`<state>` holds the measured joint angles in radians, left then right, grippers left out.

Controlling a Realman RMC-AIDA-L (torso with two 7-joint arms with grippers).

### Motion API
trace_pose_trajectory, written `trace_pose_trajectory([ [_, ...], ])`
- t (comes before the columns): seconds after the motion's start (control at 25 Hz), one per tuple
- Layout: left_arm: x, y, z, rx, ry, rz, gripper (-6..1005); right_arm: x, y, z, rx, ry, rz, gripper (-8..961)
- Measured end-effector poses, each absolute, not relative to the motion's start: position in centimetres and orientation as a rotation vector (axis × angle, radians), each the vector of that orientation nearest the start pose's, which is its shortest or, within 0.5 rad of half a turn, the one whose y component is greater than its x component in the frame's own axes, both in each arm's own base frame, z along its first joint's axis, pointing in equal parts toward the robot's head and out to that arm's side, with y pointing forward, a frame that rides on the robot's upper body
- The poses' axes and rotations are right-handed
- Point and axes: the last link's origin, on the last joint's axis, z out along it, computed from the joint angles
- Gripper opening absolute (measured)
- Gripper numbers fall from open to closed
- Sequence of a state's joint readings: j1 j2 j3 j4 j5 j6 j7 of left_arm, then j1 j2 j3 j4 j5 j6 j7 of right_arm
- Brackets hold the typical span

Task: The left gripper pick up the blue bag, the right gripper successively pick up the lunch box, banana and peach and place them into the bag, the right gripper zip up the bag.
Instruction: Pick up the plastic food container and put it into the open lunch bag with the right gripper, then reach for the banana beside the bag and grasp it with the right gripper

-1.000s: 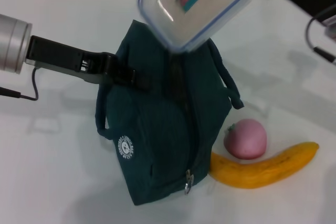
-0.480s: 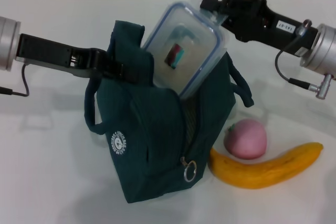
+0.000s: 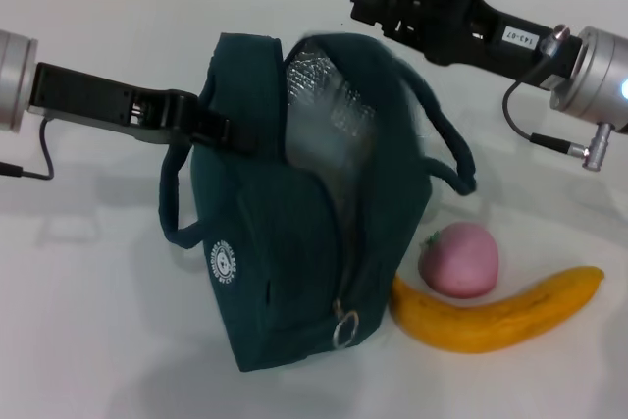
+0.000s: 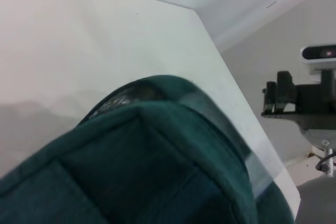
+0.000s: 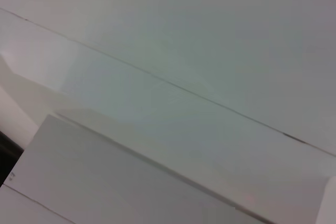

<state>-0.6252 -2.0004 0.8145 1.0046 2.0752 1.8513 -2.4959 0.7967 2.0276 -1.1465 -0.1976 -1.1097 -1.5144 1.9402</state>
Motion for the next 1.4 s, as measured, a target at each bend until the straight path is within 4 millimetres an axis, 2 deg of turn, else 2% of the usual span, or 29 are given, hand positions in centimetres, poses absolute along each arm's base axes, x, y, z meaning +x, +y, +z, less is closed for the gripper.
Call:
trace_pose_trajectory([
  [0.16, -20.0, 34.1, 6.0, -2.721, -1.642, -0.447, 37, 15.6, 37.8, -1.9, -2.462, 1.555, 1.554, 351],
  [0.24, -20.1, 34.1, 6.0, -2.721, -1.640, -0.447, 37, 15.5, 37.9, -1.2, -2.503, 1.483, 1.528, 388],
  [0.48, -20.5, 33.9, 5.9, -2.710, -1.647, -0.452, 37, 15.8, 37.4, 1.9, -2.754, 1.126, 1.265, 499],
  [0.6, -20.6, 33.9, 5.7, -2.708, -1.634, -0.459, 37, 16.3, 37.0, 3.9, -2.924, 0.899, 0.987, 555],
  [0.72, -20.9, 33.9, 5.6, -2.699, -1.626, -0.468, 37, 16.2, 37.2, 5.7, -3.053, 0.741, 0.636, 692],
  [0.92, -21.2, 33.6, 5.2, -2.690, -1.628, -0.486, 37, 15.2, 38.1, 7.2, -3.100, 0.678, 0.027, 885],
  [1.04, -20.9, 33.7, 5.1, -2.697, -1.623, -0.501, 37, 14.7, 38.6, 7.4, -3.063, 0.683, -0.275, 885],
  [1.08, -20.8, 33.7, 5.1, -2.698, -1.622, -0.510, 37, 14.5, 38.7, 7.4, -3.056, 0.681, -0.322, 885],
  [1.2, -20.9, 33.5, 5.1, -2.694, -1.626, -0.530, 37, 13.6, 38.2, 6.2, -3.050, 0.656, -0.556, 885],
  [1.4, -21.1, 33.5, 5.3, -2.679, -1.635, -0.546, 38, 12.8, 36.3, 3.3, -3.059, 0.551, -0.795, 885],
])
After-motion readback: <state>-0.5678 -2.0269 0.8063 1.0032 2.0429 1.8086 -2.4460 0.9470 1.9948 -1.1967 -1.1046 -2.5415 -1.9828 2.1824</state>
